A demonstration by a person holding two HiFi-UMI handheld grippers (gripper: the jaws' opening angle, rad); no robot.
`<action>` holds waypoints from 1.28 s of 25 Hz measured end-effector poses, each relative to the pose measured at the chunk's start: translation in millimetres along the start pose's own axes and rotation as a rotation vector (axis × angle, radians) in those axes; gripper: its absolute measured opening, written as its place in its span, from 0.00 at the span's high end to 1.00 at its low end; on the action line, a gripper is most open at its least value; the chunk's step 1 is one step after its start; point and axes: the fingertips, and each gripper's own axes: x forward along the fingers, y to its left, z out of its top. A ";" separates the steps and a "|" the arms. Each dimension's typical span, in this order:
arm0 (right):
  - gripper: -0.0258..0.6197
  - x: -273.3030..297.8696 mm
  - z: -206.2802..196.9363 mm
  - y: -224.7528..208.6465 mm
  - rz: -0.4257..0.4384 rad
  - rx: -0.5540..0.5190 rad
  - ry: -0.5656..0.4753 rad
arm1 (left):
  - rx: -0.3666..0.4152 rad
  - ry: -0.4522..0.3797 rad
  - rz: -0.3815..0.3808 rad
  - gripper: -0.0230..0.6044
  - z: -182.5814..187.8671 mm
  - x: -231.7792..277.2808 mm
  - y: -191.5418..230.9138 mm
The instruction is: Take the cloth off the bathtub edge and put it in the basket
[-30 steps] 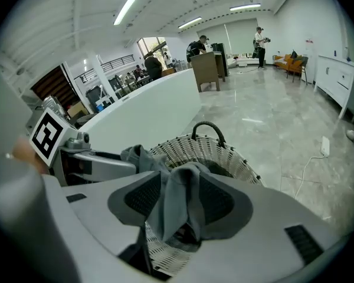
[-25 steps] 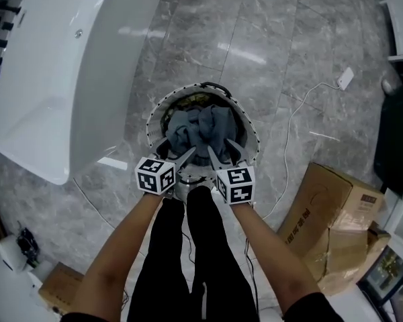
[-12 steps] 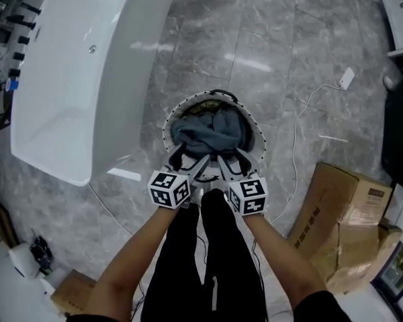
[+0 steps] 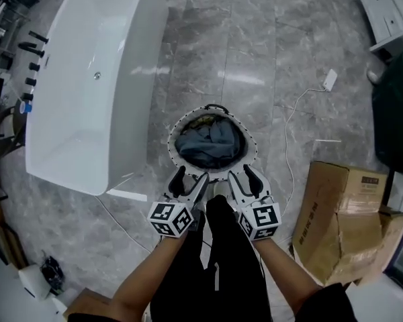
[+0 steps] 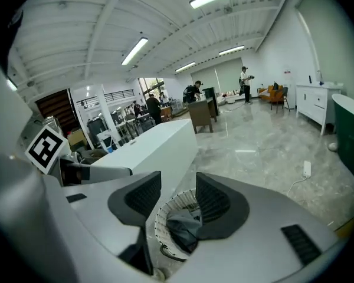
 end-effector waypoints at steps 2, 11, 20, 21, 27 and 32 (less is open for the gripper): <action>0.66 -31.8 26.5 18.1 0.005 -0.006 -0.026 | 0.047 -0.029 0.002 0.46 21.1 -32.0 -19.1; 0.74 -151.3 122.5 92.0 0.012 -0.043 -0.148 | 0.269 -0.171 -0.060 0.93 131.3 -150.5 -114.4; 0.86 -205.0 206.3 173.0 0.058 -0.108 -0.288 | 0.359 -0.275 -0.087 0.94 185.6 -231.2 -175.9; 0.89 -208.9 216.4 178.2 0.056 -0.124 -0.299 | 0.361 -0.292 -0.090 0.94 193.3 -236.1 -181.2; 0.90 -239.3 262.2 200.2 0.030 -0.171 -0.388 | 0.408 -0.329 -0.164 0.94 229.7 -257.9 -213.7; 0.90 -259.6 281.4 209.1 0.037 -0.154 -0.457 | 0.467 -0.401 -0.156 0.94 255.1 -275.6 -231.4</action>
